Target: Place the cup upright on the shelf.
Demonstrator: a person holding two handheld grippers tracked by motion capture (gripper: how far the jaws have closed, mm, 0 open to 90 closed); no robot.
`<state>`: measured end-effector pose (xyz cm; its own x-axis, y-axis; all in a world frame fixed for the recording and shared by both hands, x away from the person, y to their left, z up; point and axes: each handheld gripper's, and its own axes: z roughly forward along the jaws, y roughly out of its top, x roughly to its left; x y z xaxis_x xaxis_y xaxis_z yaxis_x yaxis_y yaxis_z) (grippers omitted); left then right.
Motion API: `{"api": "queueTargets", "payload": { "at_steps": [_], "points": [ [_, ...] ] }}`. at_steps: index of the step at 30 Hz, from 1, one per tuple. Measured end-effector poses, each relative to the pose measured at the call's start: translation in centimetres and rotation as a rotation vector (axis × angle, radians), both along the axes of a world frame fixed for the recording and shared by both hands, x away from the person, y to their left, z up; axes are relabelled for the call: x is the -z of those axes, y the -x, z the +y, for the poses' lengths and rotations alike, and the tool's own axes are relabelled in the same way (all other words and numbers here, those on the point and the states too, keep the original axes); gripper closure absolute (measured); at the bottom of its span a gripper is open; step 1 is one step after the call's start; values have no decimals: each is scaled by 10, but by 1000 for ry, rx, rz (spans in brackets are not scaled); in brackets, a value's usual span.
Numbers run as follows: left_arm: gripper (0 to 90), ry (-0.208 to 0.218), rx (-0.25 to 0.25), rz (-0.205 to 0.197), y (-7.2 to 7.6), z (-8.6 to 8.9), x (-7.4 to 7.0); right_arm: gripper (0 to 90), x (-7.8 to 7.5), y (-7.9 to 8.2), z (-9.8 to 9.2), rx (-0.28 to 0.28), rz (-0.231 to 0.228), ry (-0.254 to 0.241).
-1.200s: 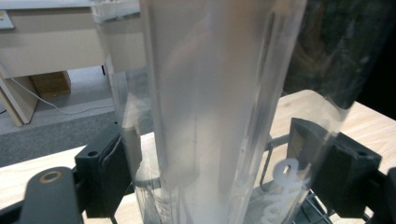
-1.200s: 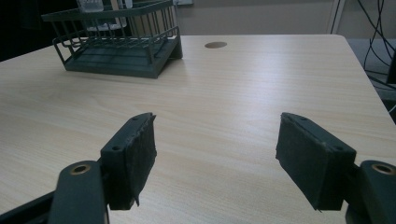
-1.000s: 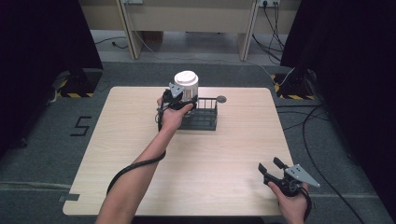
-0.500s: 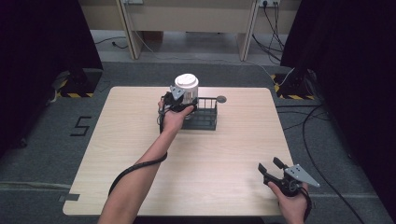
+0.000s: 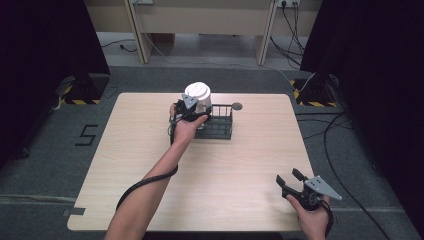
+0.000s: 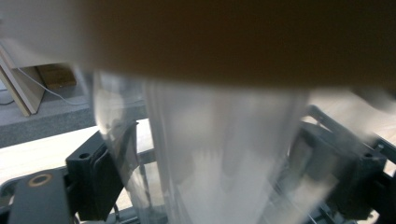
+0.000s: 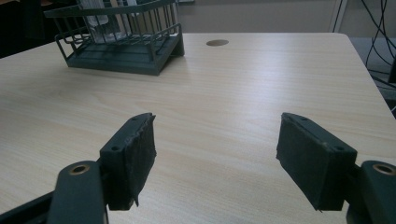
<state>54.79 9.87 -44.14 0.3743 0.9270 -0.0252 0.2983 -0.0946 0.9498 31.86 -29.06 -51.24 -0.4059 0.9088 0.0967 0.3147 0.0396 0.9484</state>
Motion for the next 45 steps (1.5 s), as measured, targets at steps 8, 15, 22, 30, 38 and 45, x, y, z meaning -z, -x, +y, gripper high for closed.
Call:
{"api": "queueTargets", "payload": {
  "at_steps": [8, 15, 22, 30, 38, 45],
  "points": [
    [136, 17, 13, -15, 13, 7, 1, 285, 0, 0, 0, 1, 2, 3],
    [137, 27, 35, -43, 24, 13, -4, 285, 0, -1, 0, 2, 4, 4],
    [140, 26, 49, -58, 37, 22, -9, 285, 0, 0, 1, 3, 2, 6],
    [142, 25, 65, -58, 55, 37, -10, 285, 0, -1, 1, 5, 3, 6],
    [143, 23, 89, -65, 78, 54, -7, 285, 0, -1, 1, 6, 5, 7],
    [144, 27, 95, -70, 98, 70, -5, 285, 0, -1, 1, 8, 4, 8]
  ]
}}
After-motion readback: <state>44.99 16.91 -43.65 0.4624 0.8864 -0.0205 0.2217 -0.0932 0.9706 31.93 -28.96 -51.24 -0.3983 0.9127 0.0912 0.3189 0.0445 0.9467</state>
